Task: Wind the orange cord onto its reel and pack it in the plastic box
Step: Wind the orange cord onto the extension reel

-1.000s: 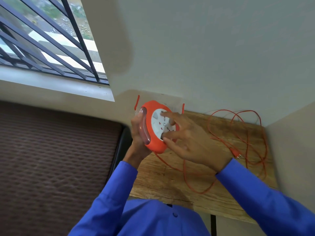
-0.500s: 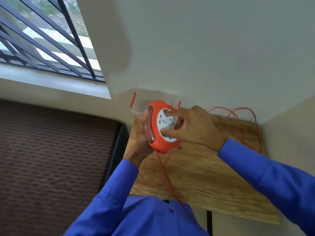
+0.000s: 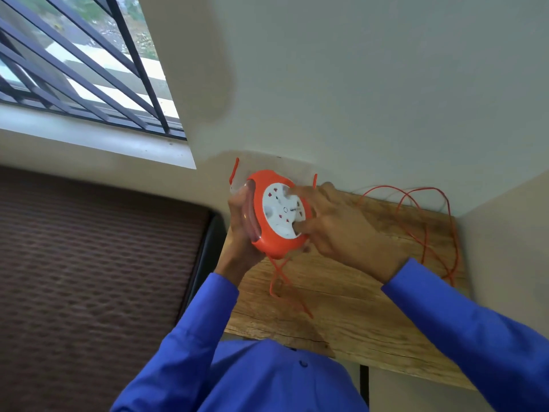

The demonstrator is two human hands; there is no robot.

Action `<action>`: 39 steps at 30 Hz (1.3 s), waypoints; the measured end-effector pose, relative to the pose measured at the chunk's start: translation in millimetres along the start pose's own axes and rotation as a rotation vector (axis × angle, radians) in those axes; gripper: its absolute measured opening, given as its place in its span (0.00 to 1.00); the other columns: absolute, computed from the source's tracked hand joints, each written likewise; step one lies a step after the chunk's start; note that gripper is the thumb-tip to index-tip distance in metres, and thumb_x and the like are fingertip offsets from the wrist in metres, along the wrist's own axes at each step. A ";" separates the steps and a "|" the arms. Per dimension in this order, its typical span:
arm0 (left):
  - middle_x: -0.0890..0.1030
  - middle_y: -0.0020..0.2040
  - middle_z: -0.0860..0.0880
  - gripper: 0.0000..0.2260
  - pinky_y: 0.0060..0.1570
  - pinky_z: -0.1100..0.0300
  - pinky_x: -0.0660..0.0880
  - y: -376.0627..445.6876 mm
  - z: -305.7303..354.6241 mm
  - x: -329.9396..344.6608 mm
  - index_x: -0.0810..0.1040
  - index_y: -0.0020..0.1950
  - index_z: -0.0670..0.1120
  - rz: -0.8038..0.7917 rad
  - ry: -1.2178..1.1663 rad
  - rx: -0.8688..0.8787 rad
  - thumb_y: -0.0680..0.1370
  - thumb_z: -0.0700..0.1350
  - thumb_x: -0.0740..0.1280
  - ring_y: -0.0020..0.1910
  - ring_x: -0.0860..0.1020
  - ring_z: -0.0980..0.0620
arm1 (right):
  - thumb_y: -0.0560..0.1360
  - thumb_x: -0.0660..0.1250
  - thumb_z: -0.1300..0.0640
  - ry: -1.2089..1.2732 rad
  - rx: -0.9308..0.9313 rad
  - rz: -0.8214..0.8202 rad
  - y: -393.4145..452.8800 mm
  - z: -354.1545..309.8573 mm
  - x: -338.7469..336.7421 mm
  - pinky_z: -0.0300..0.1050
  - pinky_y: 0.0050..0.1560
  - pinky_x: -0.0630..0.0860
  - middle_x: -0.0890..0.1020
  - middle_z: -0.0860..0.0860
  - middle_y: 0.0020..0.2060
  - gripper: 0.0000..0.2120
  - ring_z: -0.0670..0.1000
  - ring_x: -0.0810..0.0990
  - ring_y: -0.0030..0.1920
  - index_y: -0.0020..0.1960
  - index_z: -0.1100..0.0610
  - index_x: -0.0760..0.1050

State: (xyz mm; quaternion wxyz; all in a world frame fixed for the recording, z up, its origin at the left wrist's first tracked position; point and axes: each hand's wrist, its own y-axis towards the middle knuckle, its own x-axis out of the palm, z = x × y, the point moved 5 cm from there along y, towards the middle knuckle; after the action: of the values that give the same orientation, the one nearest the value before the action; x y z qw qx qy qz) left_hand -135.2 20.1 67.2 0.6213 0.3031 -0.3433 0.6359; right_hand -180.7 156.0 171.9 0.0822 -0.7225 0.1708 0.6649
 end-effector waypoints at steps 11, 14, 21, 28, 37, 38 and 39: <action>0.88 0.63 0.37 0.35 0.51 0.42 0.86 -2.1 -8.6 -7.3 0.88 0.67 0.47 0.125 0.103 -0.426 0.71 0.71 0.78 0.56 0.89 0.37 | 0.74 0.78 0.64 -0.472 -0.602 -0.060 -16.1 -9.0 1.7 0.57 0.49 0.77 0.76 0.65 0.73 0.22 0.64 0.81 0.59 0.64 0.49 0.81; 0.88 0.64 0.39 0.30 0.58 0.39 0.84 2.9 -6.2 -4.2 0.87 0.68 0.48 0.087 0.089 -0.367 0.78 0.69 0.74 0.61 0.88 0.38 | 0.79 0.74 0.52 -0.300 -0.445 -0.063 -5.2 2.6 -9.8 0.56 0.51 0.78 0.85 0.58 0.60 0.21 0.60 0.84 0.53 0.70 0.44 0.80; 0.83 0.71 0.37 0.41 0.68 0.37 0.78 12.2 -7.4 18.1 0.75 0.79 0.39 0.049 0.231 -0.111 0.79 0.69 0.72 0.70 0.82 0.35 | 0.72 0.73 0.30 0.520 0.582 0.128 11.9 39.5 -9.5 0.32 0.32 0.73 0.86 0.45 0.29 0.22 0.41 0.82 0.29 0.48 0.48 0.90; 0.80 0.68 0.42 0.33 0.66 0.44 0.81 6.7 22.5 25.9 0.77 0.76 0.51 0.107 0.490 0.179 0.74 0.64 0.76 0.67 0.81 0.43 | 0.84 0.65 0.41 1.131 0.776 -0.167 7.5 42.9 14.5 0.37 0.27 0.64 0.79 0.49 0.25 0.25 0.45 0.68 0.23 0.40 0.55 0.90; 0.87 0.65 0.35 0.34 0.57 0.39 0.85 6.9 12.0 11.9 0.87 0.68 0.44 0.074 0.143 -0.293 0.79 0.71 0.67 0.61 0.87 0.35 | 0.70 0.77 0.67 -0.266 -0.255 -0.084 1.9 -7.2 -10.5 0.58 0.45 0.85 0.74 0.67 0.75 0.19 0.66 0.84 0.55 0.58 0.51 0.84; 0.87 0.64 0.36 0.34 0.55 0.38 0.85 6.0 10.4 10.8 0.88 0.67 0.45 0.059 0.169 -0.340 0.79 0.72 0.66 0.60 0.88 0.36 | 0.70 0.79 0.67 -0.277 -0.275 -0.119 0.6 -7.2 -10.0 0.57 0.42 0.85 0.75 0.67 0.74 0.21 0.66 0.85 0.53 0.60 0.51 0.84; 0.87 0.64 0.35 0.34 0.56 0.35 0.84 6.0 9.4 10.5 0.87 0.68 0.45 0.045 0.194 -0.370 0.79 0.72 0.67 0.60 0.88 0.34 | 0.70 0.80 0.66 -0.291 -0.297 -0.141 -0.8 -7.5 -11.8 0.55 0.39 0.84 0.76 0.68 0.73 0.22 0.66 0.86 0.49 0.61 0.50 0.83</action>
State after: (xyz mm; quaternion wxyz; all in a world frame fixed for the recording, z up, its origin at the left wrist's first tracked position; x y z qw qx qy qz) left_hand -142.0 18.6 80.8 0.6820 0.1134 -0.3993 0.6022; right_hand -174.1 155.8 184.2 0.0449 -0.6333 0.0062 0.7726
